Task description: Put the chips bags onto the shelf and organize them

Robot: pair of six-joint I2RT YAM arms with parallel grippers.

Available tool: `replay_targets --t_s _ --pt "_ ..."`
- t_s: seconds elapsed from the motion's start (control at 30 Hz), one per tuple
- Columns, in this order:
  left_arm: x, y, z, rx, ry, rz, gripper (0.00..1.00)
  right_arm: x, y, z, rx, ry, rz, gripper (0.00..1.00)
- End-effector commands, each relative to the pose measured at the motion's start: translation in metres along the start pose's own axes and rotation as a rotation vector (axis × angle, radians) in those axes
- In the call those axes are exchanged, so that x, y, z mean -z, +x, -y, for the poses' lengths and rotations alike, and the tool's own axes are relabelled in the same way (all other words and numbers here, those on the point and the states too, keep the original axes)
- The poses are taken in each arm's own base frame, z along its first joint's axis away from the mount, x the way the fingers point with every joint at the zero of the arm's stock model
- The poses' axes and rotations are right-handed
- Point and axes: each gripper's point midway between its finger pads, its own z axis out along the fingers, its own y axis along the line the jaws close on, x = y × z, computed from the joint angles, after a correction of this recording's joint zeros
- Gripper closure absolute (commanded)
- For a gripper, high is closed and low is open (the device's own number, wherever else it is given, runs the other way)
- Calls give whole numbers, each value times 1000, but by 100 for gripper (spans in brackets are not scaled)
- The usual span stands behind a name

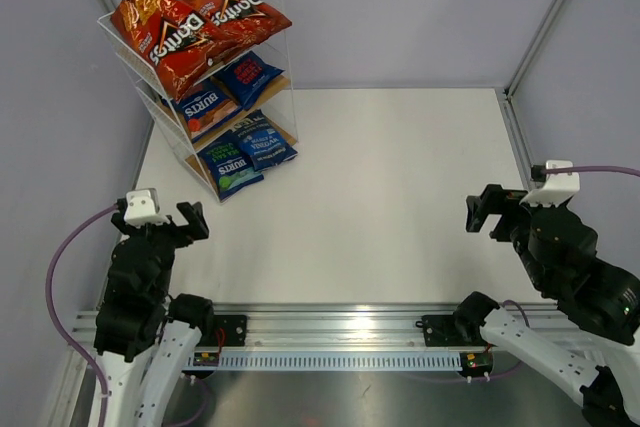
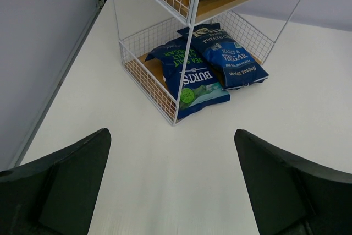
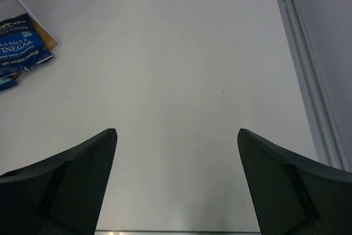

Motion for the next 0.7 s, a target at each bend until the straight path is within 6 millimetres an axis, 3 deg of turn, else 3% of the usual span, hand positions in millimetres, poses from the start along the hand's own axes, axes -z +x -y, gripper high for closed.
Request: replay_targets --t_s 0.0,0.27,0.67 --pt "12 -11 8 -22 63 17 1 14 6 26 47 74 -21 1" --pt "22 -15 8 -8 82 39 1 30 3 38 -1 56 30 0" --pt "18 -10 12 -12 99 35 1 26 5 36 -10 63 28 0"
